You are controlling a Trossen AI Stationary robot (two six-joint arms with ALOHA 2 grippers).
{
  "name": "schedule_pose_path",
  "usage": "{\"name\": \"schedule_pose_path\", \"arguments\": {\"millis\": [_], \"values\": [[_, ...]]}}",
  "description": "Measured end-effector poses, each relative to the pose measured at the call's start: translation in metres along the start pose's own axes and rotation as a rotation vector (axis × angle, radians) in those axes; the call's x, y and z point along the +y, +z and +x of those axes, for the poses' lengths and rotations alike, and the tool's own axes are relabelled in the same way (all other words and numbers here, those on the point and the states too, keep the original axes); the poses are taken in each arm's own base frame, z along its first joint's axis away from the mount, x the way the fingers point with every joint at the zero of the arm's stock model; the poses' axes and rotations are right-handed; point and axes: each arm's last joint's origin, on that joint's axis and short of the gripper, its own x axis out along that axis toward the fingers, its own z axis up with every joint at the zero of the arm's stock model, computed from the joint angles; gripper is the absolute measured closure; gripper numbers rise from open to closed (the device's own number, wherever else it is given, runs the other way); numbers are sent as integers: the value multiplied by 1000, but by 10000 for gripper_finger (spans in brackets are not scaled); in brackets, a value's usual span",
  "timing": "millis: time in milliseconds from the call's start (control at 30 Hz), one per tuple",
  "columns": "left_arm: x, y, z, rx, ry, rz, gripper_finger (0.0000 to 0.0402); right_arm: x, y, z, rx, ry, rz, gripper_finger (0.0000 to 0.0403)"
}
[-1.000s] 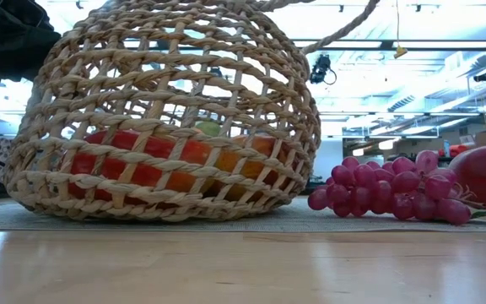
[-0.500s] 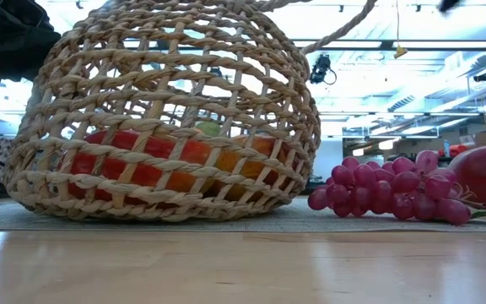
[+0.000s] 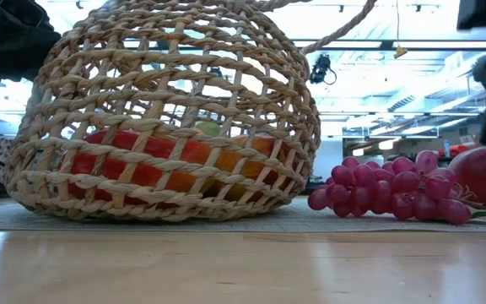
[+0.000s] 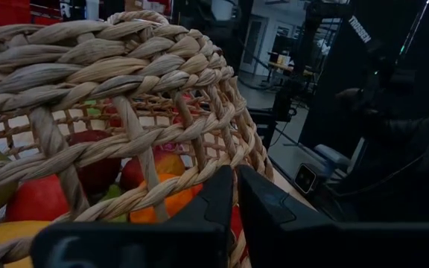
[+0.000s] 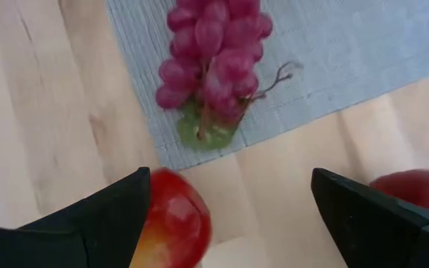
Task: Build produce basket
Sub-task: Put the left red apple into the basket
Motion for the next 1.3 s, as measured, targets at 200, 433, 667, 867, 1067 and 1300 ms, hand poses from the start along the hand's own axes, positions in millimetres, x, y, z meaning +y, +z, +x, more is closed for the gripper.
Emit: {"name": "schedule_pose_path", "arguments": {"millis": [200, 433, 667, 867, 1067, 1300], "values": [[0, 0, 0, 0, 0, 0, 366, 3, -8, 12, 2, 78, 76, 29], [0, 0, 0, 0, 0, 0, 373, 7, -6, 12, -16, 123, 147, 29], [0, 0, 0, 0, 0, 0, 367, 8, -6, 9, 40, 137, 299, 29], [0, 0, 0, 0, 0, 0, 369, 14, -4, -7, -27, 107, 372, 29], [0, 0, 0, 0, 0, 0, 373, 18, -14, -18, 32, 111, 465, 29], [0, 0, 0, 0, 0, 0, 366, 18, -31, -18, 85, 24, 553, 29]]}}
